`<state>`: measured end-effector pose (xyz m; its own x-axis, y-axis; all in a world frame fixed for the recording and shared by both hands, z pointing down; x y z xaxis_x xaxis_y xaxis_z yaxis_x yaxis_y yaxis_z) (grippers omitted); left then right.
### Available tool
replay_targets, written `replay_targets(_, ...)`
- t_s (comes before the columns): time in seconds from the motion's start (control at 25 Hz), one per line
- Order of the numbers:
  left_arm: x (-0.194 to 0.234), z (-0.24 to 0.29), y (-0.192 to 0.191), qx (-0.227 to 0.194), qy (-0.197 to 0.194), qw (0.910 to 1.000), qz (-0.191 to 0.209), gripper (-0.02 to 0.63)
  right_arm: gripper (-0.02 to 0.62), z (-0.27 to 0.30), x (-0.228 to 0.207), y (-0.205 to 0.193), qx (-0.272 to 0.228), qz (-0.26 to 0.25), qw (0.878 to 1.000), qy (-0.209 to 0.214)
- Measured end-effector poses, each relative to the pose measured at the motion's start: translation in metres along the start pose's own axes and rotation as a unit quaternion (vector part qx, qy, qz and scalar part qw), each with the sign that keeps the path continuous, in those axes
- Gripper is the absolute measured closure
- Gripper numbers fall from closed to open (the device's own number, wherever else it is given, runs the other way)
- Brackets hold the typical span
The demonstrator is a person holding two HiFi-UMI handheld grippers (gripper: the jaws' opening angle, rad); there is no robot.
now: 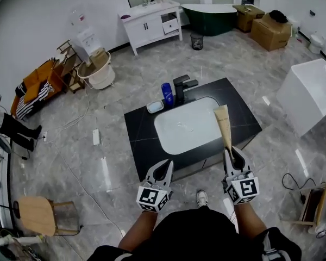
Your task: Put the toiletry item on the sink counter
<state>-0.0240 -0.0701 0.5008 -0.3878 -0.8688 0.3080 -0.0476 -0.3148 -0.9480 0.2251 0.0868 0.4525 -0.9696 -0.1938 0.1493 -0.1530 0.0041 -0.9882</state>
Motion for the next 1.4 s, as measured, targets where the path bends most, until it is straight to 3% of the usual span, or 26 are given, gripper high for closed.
replay_targets(0.48,0.025,-0.002,0.005,-0.024,0.133,0.9908,0.000,0.597,0.541,0.098,-0.002,-0.016,-0.018,0.010,0.989,0.147)
replay_targets(0.8,0.031,-0.012,0.002,-0.037,0.193,0.9805,-0.003,0.597,0.541,0.134,0.014,-0.019,-0.030,0.014,0.975,0.222)
replay_targets(1.0,0.047,-0.028,-0.002,-0.046,0.219,0.9746,-0.014,0.597,0.541,0.144,0.033,-0.023,-0.023,0.015,0.970,0.240)
replay_targets(1.4,0.094,-0.059,0.013,-0.063,0.214,0.9747,-0.014,0.597,0.541,0.176,0.094,-0.025,-0.009,0.020,0.969,0.244)
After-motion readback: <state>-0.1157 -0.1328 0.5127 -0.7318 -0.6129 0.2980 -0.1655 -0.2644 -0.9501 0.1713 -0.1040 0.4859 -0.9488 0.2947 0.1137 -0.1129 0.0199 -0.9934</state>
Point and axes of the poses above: the fingertips, and each gripper's own axes: z forward along the fingers, x to its left, y out of its top, the point moved 9 cm from there along -z, backward along the fingers, and after that the axes turned 13 degrees about -z, right-handed, at the moved point
